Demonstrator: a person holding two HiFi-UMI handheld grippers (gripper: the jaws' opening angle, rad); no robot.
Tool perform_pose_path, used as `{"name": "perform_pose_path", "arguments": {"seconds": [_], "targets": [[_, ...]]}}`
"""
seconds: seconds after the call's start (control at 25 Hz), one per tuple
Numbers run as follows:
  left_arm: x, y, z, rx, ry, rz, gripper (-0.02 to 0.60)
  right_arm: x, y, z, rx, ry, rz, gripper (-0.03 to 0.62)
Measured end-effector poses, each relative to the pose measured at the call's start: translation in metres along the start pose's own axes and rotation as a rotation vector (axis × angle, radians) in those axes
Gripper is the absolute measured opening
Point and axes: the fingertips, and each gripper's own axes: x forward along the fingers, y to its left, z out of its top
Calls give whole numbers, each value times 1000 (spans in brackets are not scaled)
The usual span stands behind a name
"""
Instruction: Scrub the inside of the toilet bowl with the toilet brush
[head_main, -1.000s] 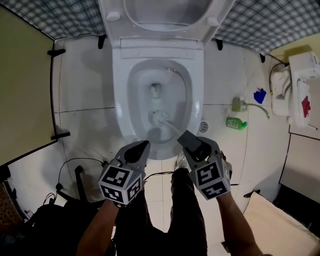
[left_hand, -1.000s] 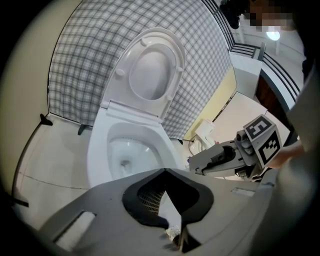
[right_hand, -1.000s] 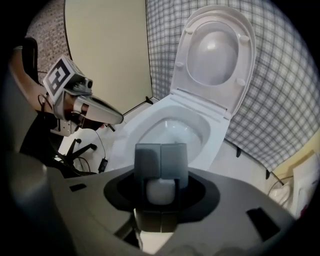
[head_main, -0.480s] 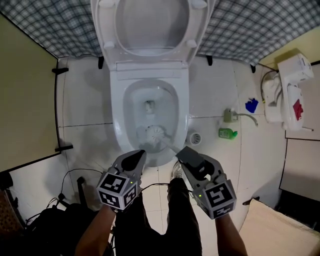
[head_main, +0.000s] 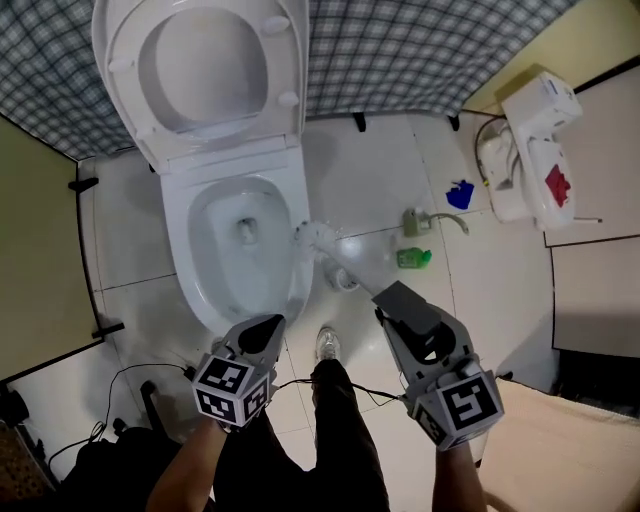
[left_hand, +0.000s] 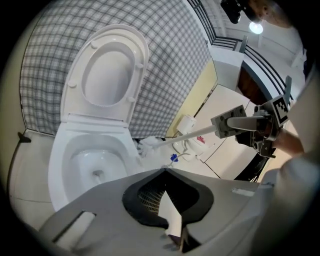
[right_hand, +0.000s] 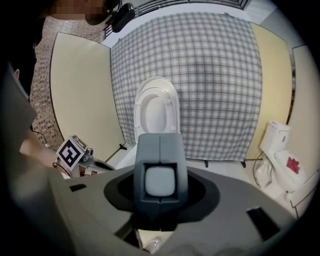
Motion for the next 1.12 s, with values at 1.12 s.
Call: {"name": "perform_pose_path", "arguments": {"seconds": [1.12], "targets": [[101, -66, -92, 77, 182, -107, 9, 131, -117, -314, 56, 404, -130, 184]]}}
